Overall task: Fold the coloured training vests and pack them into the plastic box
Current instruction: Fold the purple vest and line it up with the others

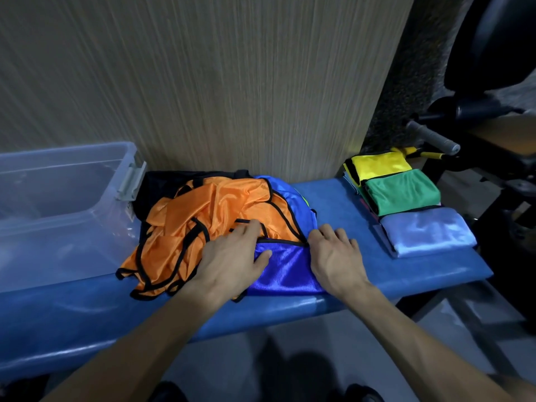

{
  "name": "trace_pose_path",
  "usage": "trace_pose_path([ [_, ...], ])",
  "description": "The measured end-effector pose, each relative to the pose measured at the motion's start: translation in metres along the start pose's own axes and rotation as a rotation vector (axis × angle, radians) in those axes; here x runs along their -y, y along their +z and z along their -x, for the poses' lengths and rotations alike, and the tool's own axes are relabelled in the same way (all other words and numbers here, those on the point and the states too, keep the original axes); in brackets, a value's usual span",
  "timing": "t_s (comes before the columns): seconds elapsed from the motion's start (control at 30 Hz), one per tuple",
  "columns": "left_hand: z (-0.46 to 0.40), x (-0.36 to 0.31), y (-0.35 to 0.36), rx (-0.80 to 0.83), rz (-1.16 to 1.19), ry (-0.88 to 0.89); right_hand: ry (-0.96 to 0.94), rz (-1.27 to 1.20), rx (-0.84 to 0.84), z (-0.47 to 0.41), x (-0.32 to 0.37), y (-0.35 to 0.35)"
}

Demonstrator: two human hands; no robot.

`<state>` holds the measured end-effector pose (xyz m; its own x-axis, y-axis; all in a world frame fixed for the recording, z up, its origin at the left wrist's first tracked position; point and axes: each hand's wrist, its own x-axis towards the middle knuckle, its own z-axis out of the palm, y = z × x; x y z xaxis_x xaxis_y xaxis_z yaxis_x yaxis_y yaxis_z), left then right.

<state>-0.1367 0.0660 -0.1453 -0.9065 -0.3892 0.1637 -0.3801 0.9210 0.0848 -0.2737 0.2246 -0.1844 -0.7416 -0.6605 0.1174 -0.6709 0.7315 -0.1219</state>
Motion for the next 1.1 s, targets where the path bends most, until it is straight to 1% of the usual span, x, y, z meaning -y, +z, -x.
trace_pose_path([
  [0.03,-0.003,0.000,0.001,0.020,0.026,0.055,0.006,-0.007,-0.009,0.000,-0.001,0.001],
  [0.1,-0.009,0.002,0.005,0.071,0.092,0.094,0.017,-0.026,-0.039,0.001,-0.001,0.004],
  [0.17,-0.013,0.004,0.009,0.063,0.154,0.066,0.039,-0.056,-0.066,0.002,-0.002,0.004],
  [0.23,-0.015,0.006,0.012,0.054,0.178,0.015,0.075,-0.087,-0.052,0.002,-0.003,0.005],
  [0.37,-0.017,0.000,0.012,0.112,0.057,-0.048,0.118,-0.137,-0.048,-0.001,-0.003,0.004],
  [0.43,-0.019,-0.003,0.010,0.101,-0.007,-0.055,0.130,-0.171,-0.059,-0.002,-0.002,0.002],
  [0.5,-0.021,-0.005,0.011,0.031,-0.036,0.004,0.151,-0.266,-0.065,-0.002,-0.003,0.000],
  [0.57,-0.021,-0.004,0.016,-0.022,-0.040,0.130,0.158,-0.370,-0.094,-0.002,-0.005,-0.001],
  [0.63,-0.022,-0.001,0.025,-0.041,-0.061,0.236,0.163,-0.484,-0.126,-0.003,-0.008,0.000],
  [0.8,-0.018,0.001,0.034,-0.126,-0.053,0.317,0.223,-0.742,-0.167,-0.005,-0.015,0.000],
  [0.87,-0.016,-0.005,0.033,-0.132,-0.012,0.337,0.279,-0.813,-0.156,-0.008,-0.021,-0.002],
  [0.97,-0.016,-0.025,0.036,-0.097,0.005,0.351,0.344,-0.823,-0.129,-0.013,-0.038,-0.005],
  [1.03,-0.016,-0.039,0.036,-0.047,0.024,0.388,0.338,-0.803,-0.139,-0.012,-0.047,-0.007],
  [1.1,-0.019,-0.047,0.037,0.022,0.036,0.432,0.281,-0.771,-0.173,-0.009,-0.051,-0.011],
])
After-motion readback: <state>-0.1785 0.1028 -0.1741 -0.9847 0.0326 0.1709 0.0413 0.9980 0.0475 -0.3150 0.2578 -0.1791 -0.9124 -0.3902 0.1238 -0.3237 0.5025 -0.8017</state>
